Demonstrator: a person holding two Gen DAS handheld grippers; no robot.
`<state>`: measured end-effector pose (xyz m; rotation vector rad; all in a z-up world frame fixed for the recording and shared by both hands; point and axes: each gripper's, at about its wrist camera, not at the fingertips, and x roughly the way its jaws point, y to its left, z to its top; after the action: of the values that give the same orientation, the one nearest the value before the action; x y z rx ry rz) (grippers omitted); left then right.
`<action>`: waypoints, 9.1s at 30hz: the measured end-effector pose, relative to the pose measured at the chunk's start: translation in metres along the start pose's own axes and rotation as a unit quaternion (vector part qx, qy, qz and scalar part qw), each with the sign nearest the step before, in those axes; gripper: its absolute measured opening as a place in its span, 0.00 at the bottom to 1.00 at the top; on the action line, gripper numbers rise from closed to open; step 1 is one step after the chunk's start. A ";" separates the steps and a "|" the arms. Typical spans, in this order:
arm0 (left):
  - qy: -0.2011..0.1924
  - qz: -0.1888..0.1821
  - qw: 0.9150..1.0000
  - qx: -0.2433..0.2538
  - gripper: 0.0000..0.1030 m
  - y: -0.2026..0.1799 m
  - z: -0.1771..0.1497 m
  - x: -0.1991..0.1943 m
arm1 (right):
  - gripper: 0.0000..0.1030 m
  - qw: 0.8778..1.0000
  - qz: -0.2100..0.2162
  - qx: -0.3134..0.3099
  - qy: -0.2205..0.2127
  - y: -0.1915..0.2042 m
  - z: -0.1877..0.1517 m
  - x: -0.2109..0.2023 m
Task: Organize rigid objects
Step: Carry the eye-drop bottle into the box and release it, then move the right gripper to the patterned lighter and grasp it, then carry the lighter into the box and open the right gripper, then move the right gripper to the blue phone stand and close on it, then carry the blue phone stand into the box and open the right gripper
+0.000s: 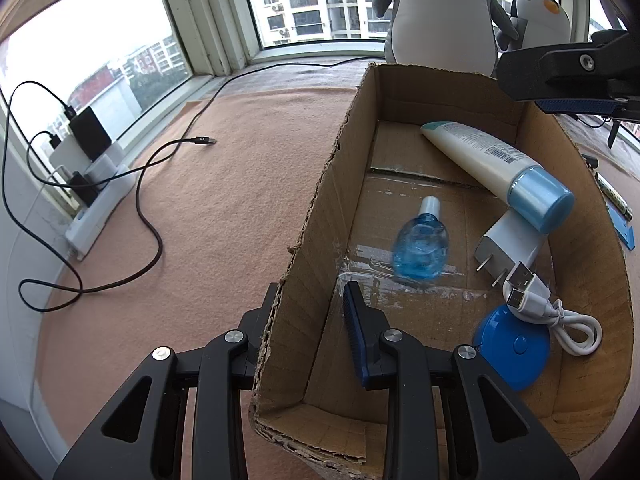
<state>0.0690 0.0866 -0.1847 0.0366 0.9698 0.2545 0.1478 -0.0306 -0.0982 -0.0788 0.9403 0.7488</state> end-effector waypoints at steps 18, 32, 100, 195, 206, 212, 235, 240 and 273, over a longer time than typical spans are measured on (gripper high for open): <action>0.003 0.000 1.000 0.001 0.27 0.000 0.000 0.000 | 0.53 0.999 -0.018 0.024 -0.011 -0.038 -0.018 -0.044; 0.007 0.001 1.000 0.006 0.27 0.000 0.001 -0.001 | 0.53 0.988 -0.120 0.093 0.011 -0.141 -0.078 -0.095; 0.005 0.013 1.000 0.003 0.27 -0.003 0.003 0.000 | 0.20 0.993 -0.101 0.062 0.003 -0.094 -0.050 -0.090; 0.000 0.005 1.000 0.001 0.27 -0.001 0.004 0.001 | 0.47 0.983 -0.147 0.019 0.107 -0.153 -0.096 -0.056; 0.001 0.004 1.000 0.001 0.27 0.000 0.004 0.001 | 0.47 0.980 -0.149 0.008 0.130 -0.163 -0.094 -0.037; 0.001 0.005 1.000 0.001 0.27 0.000 0.004 0.001 | 0.47 0.979 -0.151 0.007 0.136 -0.168 -0.093 -0.029; 0.001 0.005 1.000 0.002 0.27 0.001 0.004 0.001 | 0.32 0.983 -0.147 0.074 0.076 -0.162 -0.089 -0.068; 0.001 0.005 1.000 0.002 0.27 0.000 0.004 0.001 | 0.32 0.988 -0.132 0.063 0.047 -0.138 -0.071 -0.086; 0.002 0.004 1.000 0.002 0.27 0.000 0.004 0.002 | 0.32 0.996 -0.061 0.057 0.017 -0.053 0.015 0.002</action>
<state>0.0730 0.0872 -0.1842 0.0430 0.9734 0.2604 0.1917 -0.0639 -0.1038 -0.0487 1.0000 0.5805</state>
